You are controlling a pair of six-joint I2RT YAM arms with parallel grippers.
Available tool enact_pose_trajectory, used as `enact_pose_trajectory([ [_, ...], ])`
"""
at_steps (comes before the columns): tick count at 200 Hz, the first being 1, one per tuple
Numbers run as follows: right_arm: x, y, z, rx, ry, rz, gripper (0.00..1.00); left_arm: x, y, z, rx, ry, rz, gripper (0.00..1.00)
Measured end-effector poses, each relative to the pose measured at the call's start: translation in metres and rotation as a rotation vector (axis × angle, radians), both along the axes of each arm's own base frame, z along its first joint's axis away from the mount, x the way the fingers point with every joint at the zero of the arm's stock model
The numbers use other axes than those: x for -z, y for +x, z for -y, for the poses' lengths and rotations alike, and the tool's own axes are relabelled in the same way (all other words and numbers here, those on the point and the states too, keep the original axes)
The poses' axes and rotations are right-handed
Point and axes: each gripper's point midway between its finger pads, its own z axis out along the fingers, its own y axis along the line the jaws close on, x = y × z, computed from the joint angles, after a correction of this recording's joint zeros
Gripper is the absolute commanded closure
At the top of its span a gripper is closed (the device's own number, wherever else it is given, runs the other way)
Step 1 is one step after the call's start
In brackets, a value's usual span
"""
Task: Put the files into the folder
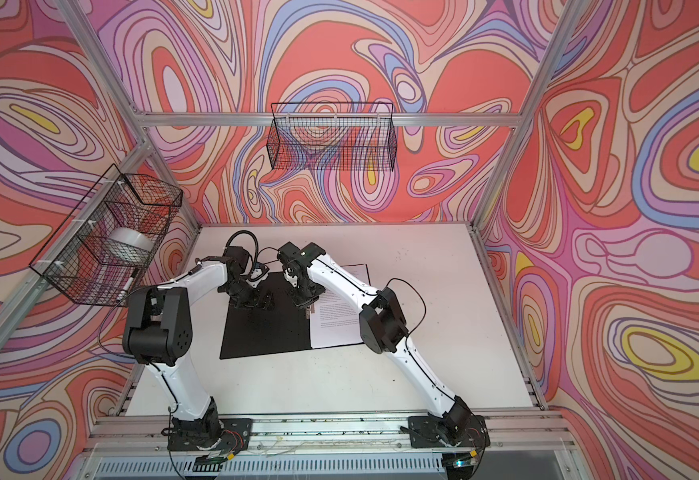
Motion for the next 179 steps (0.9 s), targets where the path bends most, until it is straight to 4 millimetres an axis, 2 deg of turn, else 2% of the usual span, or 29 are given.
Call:
enact_pose_trajectory([
  [179,0.017,-0.007,0.01,-0.041,-0.093,-0.017,0.91,0.008,-0.001,-0.009,0.041,0.06,-0.002,0.09],
])
